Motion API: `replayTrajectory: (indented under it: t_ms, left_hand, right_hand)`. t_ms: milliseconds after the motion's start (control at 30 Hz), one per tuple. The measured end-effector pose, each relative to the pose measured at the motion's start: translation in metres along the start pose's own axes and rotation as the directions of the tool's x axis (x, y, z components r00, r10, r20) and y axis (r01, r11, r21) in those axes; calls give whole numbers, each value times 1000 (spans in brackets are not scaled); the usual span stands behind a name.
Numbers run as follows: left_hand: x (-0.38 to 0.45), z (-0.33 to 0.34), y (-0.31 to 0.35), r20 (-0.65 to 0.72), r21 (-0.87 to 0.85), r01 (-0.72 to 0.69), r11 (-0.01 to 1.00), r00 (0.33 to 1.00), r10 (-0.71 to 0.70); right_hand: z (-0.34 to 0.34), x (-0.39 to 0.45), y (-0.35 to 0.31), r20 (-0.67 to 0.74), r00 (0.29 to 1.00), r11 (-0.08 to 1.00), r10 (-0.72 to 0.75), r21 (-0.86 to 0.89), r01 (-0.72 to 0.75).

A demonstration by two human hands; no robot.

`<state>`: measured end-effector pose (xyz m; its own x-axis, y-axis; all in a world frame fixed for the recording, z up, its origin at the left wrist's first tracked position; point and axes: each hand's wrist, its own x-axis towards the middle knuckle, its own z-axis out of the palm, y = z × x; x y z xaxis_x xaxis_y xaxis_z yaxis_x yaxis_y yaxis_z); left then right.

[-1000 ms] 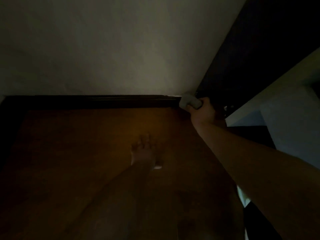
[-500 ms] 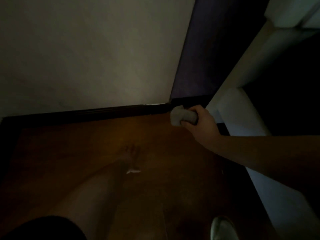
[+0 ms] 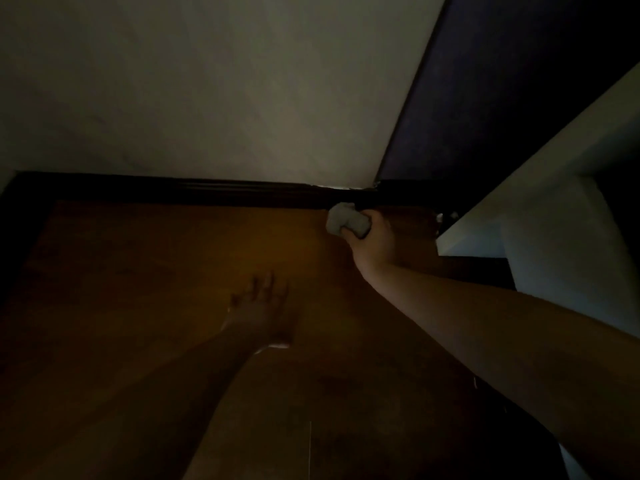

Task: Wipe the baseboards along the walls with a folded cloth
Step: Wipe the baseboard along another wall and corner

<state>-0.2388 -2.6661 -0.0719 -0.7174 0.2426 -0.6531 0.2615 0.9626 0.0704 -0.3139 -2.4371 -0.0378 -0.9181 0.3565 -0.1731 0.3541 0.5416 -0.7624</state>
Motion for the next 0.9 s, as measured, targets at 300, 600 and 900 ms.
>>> replayTrajectory:
  t_ms: [300, 600, 900]
  left_hand:
    - [8, 10, 45, -52, -76, 58, 995, 997, -62]
    - [24, 5, 65, -44, -58, 60, 996, 997, -63]
    - [19, -1, 67, -37, -42, 51, 998, 998, -53]
  right_hand:
    - [39, 41, 6, 40, 998, 998, -43, 50, 41]
    - [3, 52, 50, -71, 997, 995, -13, 101, 20]
    - [-31, 50, 75, -281, 953, 990, 115, -44, -133]
